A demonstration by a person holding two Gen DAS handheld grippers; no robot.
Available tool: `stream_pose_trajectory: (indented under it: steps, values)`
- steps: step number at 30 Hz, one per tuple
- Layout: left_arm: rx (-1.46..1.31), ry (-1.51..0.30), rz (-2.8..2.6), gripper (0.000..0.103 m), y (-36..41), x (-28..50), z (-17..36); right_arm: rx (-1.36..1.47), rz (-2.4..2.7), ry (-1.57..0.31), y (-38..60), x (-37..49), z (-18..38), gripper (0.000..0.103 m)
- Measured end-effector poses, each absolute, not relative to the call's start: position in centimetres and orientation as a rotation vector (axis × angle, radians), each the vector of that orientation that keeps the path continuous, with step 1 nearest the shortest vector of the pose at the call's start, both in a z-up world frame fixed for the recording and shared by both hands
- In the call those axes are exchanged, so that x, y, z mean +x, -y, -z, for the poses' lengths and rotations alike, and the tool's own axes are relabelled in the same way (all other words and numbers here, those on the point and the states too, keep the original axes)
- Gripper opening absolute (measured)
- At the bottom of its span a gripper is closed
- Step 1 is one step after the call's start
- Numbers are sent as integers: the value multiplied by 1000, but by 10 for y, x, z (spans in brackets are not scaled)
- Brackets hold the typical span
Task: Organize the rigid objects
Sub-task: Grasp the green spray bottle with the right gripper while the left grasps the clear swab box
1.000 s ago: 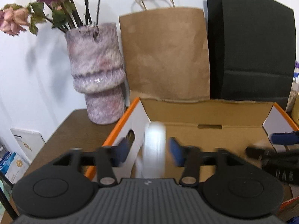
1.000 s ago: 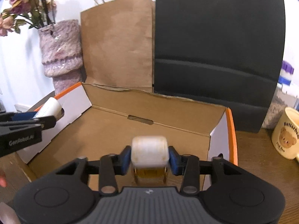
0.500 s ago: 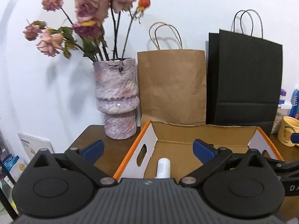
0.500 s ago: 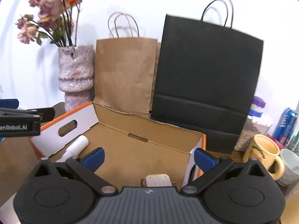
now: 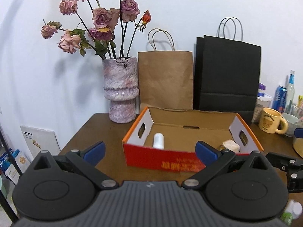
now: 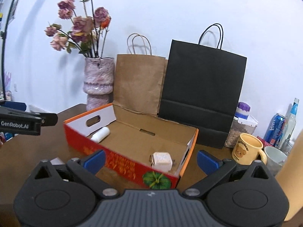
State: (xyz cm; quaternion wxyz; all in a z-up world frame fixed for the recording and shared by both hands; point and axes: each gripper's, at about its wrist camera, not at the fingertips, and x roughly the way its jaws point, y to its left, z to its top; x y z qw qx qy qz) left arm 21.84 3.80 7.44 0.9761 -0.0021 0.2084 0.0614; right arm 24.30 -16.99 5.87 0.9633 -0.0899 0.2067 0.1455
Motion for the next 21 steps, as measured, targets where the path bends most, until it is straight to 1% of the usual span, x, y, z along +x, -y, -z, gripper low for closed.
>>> stream_pose_trajectory:
  steps: [5, 11, 21]
  values:
    - [-4, -439, -103, 103, -36, 185, -69, -173, -316, -431, 187, 208, -49, 103]
    - [2, -473, -93, 103, -34, 151, -56, -203, -304, -496, 209, 174, -23, 103]
    - [-4, -558, -76, 103, -32, 122, -24, -200, -383, -598, 232, 150, 19, 103]
